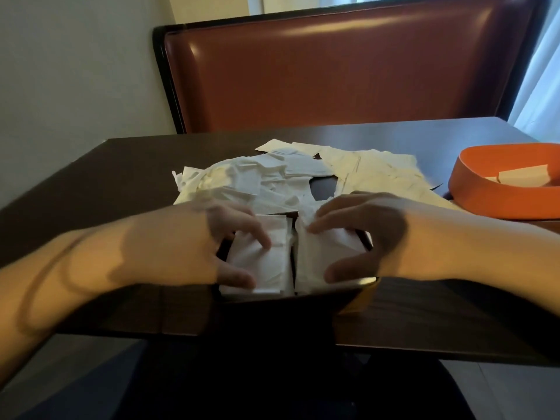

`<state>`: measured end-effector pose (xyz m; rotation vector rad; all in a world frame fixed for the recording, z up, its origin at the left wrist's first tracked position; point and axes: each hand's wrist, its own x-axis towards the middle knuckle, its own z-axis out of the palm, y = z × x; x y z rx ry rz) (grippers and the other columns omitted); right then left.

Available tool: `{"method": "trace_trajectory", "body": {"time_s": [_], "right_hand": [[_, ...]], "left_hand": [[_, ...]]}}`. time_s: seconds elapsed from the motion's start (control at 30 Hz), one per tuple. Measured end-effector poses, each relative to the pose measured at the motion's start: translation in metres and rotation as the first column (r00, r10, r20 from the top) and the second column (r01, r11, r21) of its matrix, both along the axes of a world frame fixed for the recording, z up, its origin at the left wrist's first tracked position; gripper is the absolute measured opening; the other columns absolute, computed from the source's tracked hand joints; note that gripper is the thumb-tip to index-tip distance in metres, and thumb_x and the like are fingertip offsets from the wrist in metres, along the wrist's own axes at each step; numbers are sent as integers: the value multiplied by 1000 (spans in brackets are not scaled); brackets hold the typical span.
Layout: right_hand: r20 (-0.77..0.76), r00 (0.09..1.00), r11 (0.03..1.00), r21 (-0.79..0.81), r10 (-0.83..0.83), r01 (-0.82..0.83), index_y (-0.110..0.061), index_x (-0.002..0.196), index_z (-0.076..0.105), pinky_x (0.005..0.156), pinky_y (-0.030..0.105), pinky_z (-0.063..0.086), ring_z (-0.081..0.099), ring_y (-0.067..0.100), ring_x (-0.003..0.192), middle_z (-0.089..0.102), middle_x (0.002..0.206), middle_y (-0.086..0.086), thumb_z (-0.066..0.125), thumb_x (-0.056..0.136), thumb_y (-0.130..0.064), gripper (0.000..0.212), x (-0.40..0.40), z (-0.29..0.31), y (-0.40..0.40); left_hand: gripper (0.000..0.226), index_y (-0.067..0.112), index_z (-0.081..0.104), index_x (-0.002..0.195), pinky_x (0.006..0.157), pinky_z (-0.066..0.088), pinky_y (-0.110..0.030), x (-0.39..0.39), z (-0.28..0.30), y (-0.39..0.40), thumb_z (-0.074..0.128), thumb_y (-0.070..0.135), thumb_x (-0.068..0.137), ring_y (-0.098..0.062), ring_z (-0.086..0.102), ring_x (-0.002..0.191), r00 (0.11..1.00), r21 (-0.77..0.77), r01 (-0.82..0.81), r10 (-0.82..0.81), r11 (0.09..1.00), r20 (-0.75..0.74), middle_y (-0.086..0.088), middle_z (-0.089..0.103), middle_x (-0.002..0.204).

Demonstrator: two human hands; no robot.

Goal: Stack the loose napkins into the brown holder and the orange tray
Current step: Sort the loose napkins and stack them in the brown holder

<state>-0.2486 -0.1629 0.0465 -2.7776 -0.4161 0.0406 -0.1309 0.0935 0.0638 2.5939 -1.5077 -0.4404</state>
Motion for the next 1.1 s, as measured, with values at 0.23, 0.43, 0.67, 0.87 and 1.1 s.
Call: {"method": "trace_trajectory", "body": {"time_s": [0.23, 0.43, 0.67, 0.87, 1.1], "right_hand": [[-57, 998, 997, -78, 4, -9, -45, 135, 48, 91, 13, 40, 42, -4, 113, 46, 130, -24, 61, 78, -70, 63, 4, -3, 8], [9, 1000, 998, -69, 10, -10, -44, 131, 54, 78, 12, 46, 51, -5, 100, 50, 120, -25, 52, 75, -78, 65, 1, -4, 7], [-8, 998, 995, -82, 63, -63, -42, 133, 46, 89, -5, 27, 28, -9, 123, 38, 140, -25, 45, 78, -77, 66, 3, -10, 7], [-66, 997, 997, -58, 37, -41, -45, 141, 42, 98, 7, 37, 41, -8, 122, 44, 140, -27, 54, 70, -81, 81, 12, -9, 2], [-57, 997, 999, -14, 52, -53, -42, 140, 49, 90, -11, 16, 28, -17, 128, 43, 145, -27, 57, 67, -80, 83, 16, -16, -1]], "left_hand": [[57, 46, 61, 119, 98, 47, -30, 2, -12, -3, 67, 73, 69, 5, 50, 116, 999, -93, 50, -49, 994, 11, 27, 55, 122], [59, 47, 61, 112, 95, 48, -37, 13, -11, -12, 59, 80, 64, -1, 52, 111, 994, -58, 91, -86, 994, 71, 25, 54, 118], [49, 41, 58, 114, 107, 33, -21, 14, -13, -18, 71, 64, 73, 3, 41, 128, 983, -17, 166, -164, 986, 85, 26, 44, 140], [51, 41, 56, 114, 103, 24, -1, 20, -23, -11, 67, 66, 71, 6, 38, 131, 984, -67, 176, -174, 982, 38, 25, 43, 143], [55, 43, 52, 117, 108, 40, -27, 19, -34, -8, 57, 74, 72, -2, 45, 133, 986, -78, 162, -158, 984, 53, 19, 46, 146]]}}
